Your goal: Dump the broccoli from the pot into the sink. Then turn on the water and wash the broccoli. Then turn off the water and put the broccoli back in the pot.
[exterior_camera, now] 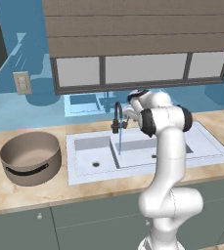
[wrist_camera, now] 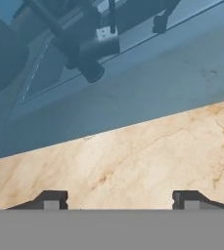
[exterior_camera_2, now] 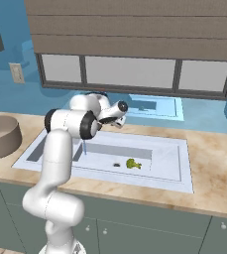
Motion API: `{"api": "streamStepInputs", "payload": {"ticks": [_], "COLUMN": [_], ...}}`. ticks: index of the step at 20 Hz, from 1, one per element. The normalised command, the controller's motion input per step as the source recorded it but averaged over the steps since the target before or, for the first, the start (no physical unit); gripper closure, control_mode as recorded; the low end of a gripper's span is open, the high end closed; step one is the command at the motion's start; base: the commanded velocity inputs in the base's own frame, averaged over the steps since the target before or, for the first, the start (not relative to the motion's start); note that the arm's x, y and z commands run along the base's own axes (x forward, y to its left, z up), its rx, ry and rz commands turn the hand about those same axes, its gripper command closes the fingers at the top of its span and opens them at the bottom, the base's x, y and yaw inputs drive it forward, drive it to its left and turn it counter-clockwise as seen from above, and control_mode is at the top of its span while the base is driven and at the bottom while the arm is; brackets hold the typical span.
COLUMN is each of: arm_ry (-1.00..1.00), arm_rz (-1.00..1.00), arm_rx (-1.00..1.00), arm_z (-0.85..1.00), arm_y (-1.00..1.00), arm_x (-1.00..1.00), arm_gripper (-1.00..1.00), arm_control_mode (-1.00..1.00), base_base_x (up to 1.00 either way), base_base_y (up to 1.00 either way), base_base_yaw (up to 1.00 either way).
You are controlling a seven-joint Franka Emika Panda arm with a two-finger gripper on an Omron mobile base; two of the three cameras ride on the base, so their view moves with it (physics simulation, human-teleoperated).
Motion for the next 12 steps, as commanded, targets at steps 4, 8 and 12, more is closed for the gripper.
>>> {"api": "streamStepInputs", "payload": {"ticks": [4,8,12], "arm_ry": [0.0,0.0,0.0], "arm_rz": [0.0,0.0,0.0], "arm_rx": [0.05,0.05,0.01], "arm_z": [0.43,0.44,0.16], "arm_y": [-0.22,-0.18,-0.27], "arm_x": [-0.06,-0.02,-0.04], "arm_gripper": [-1.0,-1.0,-1.0], "arm_control_mode": [-1.0,-1.0,-1.0], "base_base_x": [0.0,0.0,0.0], "base_base_y": [0.0,0.0,0.0], "base_base_yaw": [0.0,0.0,0.0]}}
